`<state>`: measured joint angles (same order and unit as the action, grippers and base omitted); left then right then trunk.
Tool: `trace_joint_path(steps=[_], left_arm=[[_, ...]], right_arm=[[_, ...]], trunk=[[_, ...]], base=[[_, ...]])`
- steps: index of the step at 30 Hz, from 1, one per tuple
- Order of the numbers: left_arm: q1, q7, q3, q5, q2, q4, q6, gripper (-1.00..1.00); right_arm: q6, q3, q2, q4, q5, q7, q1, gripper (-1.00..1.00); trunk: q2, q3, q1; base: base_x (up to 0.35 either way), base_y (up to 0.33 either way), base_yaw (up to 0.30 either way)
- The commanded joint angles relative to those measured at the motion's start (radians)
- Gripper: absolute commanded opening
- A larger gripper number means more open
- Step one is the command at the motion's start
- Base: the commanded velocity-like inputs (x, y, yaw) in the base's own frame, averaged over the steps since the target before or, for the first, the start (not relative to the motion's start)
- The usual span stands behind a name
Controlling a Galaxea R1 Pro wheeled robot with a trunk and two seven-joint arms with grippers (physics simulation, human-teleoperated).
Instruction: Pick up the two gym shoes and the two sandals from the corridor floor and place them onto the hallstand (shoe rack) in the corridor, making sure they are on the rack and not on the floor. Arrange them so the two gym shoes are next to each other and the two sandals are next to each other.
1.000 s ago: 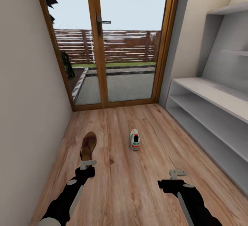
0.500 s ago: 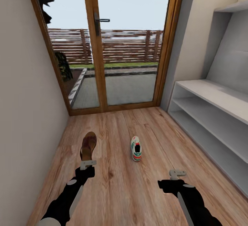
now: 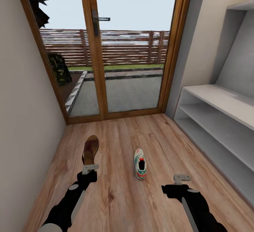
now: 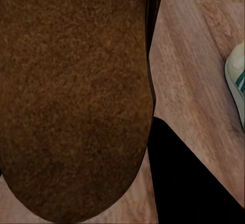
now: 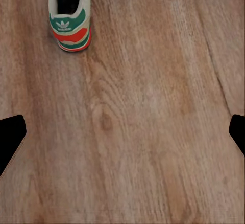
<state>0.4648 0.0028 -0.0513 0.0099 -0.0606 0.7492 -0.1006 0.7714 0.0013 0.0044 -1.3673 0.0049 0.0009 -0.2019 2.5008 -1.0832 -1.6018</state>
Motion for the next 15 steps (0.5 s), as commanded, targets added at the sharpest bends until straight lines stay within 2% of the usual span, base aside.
trace_joint_path(steps=[1,8,15], left_arm=[[0.000,0.000,-0.002,-0.002,-0.001,0.002,-0.007,-1.00],[0.000,0.000,-0.002,-0.002,-0.001,0.002,-0.007,-1.00],[0.000,-0.001,-0.002,-0.002,-0.001,0.002,-0.007,-1.00]], right_arm=[[0.005,0.000,0.000,-0.001,0.000,0.000,-0.001,1.00],[0.005,0.000,0.000,-0.001,-0.002,0.001,-0.001,1.00],[0.005,0.000,0.000,-0.001,-0.003,0.001,-0.001,1.00]], trunk=[[0.000,-0.001,0.000],[0.000,0.001,0.000],[0.000,0.001,0.000]], base=[[0.345,0.000,-0.161],[0.344,0.020,-0.229],[0.298,0.145,-0.023]])
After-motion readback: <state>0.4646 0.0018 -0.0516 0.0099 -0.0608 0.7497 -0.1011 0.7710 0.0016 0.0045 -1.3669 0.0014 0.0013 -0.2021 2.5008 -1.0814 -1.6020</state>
